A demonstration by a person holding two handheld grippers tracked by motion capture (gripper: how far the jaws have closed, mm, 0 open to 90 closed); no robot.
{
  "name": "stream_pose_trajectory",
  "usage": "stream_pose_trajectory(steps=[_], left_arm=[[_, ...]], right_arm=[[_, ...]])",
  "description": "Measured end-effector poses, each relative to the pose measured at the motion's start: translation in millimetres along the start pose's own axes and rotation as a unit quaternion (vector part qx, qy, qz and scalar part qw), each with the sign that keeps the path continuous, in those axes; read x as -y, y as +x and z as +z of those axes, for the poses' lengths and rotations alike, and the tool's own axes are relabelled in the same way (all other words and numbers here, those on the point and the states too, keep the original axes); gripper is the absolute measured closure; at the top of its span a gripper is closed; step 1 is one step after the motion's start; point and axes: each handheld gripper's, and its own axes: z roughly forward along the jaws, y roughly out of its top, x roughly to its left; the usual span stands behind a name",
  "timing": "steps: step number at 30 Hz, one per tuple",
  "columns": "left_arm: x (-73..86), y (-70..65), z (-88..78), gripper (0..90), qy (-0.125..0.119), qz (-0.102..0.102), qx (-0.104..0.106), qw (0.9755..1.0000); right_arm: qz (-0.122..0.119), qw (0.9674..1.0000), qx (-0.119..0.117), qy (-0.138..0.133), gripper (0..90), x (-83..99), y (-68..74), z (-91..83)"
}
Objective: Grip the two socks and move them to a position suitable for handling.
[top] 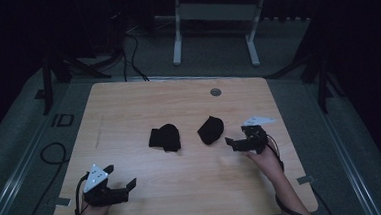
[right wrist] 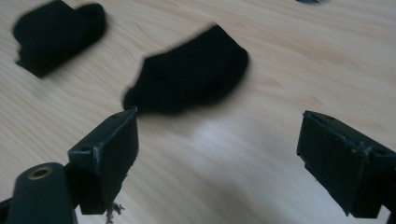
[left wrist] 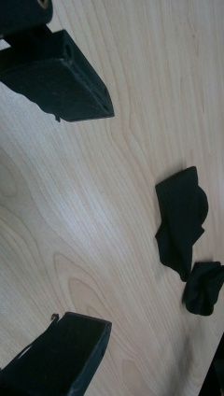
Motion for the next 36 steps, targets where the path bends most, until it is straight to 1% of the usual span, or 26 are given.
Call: stream_pose_trajectory(steps=[4, 5, 7, 10, 12, 14, 15, 17, 19, 20, 21, 22, 24, 25, 26, 28, 31, 33, 34, 36], left_arm=[[0.0, 0.3, -0.1, 1.8, 0.000, 0.001, 0.003, 1.0000], [0.1, 0.2, 0.0, 1.8, 0.000, 0.002, 0.002, 1.0000], [0.3, 0.0, 0.9, 1.8, 0.001, 0.003, 0.000, 1.0000], [0.8, 0.1, 2.6, 1.8, 0.008, 0.008, -0.002, 0.9999], [1.0, 0.6, 3.7, 1.8, 0.010, 0.009, -0.002, 0.9999], [1.0, 0.9, 4.1, 1.8, 0.010, 0.008, -0.002, 0.9999], [1.0, 0.9, 4.0, 1.8, 0.010, 0.008, -0.001, 0.9999], [1.2, 0.3, 3.5, 1.8, 0.010, 0.008, 0.000, 0.9999], [1.3, 0.0, 3.0, 1.8, 0.009, 0.008, 0.001, 0.9999], [1.5, -0.2, 2.8, 1.8, 0.009, 0.008, 0.000, 0.9999], [1.6, -0.1, 2.6, 1.8, 0.009, 0.008, 0.000, 0.9999], [1.7, 0.2, 2.5, 1.8, 0.009, 0.008, -0.001, 0.9999], [1.9, 0.9, 2.7, 1.8, 0.009, 0.007, 0.001, 0.9999], [1.9, 0.9, 3.0, 1.8, 0.010, 0.006, 0.000, 0.9999], [1.9, 0.8, 3.2, 1.8, 0.010, 0.007, 0.000, 0.9999], [1.9, 0.1, 3.4, 1.8, 0.012, 0.008, 0.000, 0.9999], [1.8, -1.4, 3.7, 1.8, 0.012, 0.010, 0.002, 0.9999], [1.8, -1.5, 4.2, 1.8, 0.014, 0.011, 0.003, 0.9998], [1.8, -1.4, 4.4, 1.8, 0.015, 0.011, 0.002, 0.9998], [2.0, -1.2, 4.7, 1.8, 0.016, 0.011, 0.003, 0.9998]], right_arm=[[-0.020, 0.9997, -0.010, 0.005, 12.6, -18.8, 10.5, 19.3], [-0.025, 0.9996, -0.009, 0.007, 12.7, -23.1, 12.8, 23.9], [-0.029, 0.9995, -0.012, 0.010, 13.3, -30.9, 15.8, 33.4], [-0.034, 0.9993, -0.008, 0.016, 14.8, -38.8, 17.4, 49.3], [-0.031, 0.9990, -0.014, 0.028, 15.7, -41.5, 16.8, 60.4], [-0.033, 0.9986, -0.014, 0.039, 15.8, -44.4, 17.4, 73.0], [-0.030, 0.9986, -0.014, 0.040, 16.5, -45.5, 17.6, 77.7], [-0.027, 0.9984, -0.018, 0.045, 21.1, -46.7, 18.4, 86.1], [-0.037, 0.9976, -0.006, 0.058, 22.9, -45.2, 19.9, 95.9], [-0.051, 0.9959, 0.003, 0.074, 24.3, -42.3, 20.4, 101.4], [-0.061, 0.9950, 0.009, 0.078, 25.1, -40.1, 21.5, 104.1], [-0.079, 0.9941, 0.024, 0.070, 28.1, -36.2, 25.7, 104.5], [-0.081, 0.9943, 0.023, 0.065, 33.7, -35.3, 26.5, 103.6], [-0.081, 0.9943, 0.024, 0.065, 38.1, -35.6, 26.0, 103.1], [-0.082, 0.9941, 0.028, 0.065, 42.5, -35.7, 25.1, 102.2], [-0.083, 0.9939, 0.034, 0.064, 48.3, -35.6, 24.3, 101.6], [-0.091, 0.9932, 0.045, 0.058, 60.0, -34.5, 25.5, 100.9], [-0.097, 0.9918, 0.058, 0.058, 67.3, -34.3, 26.7, 100.9], [-0.101, 0.9910, 0.064, 0.061, 69.4, -34.9, 27.5, 101.2], [-0.106, 0.9898, 0.064, 0.070, 72.1, -37.4, 27.6, 101.3]])
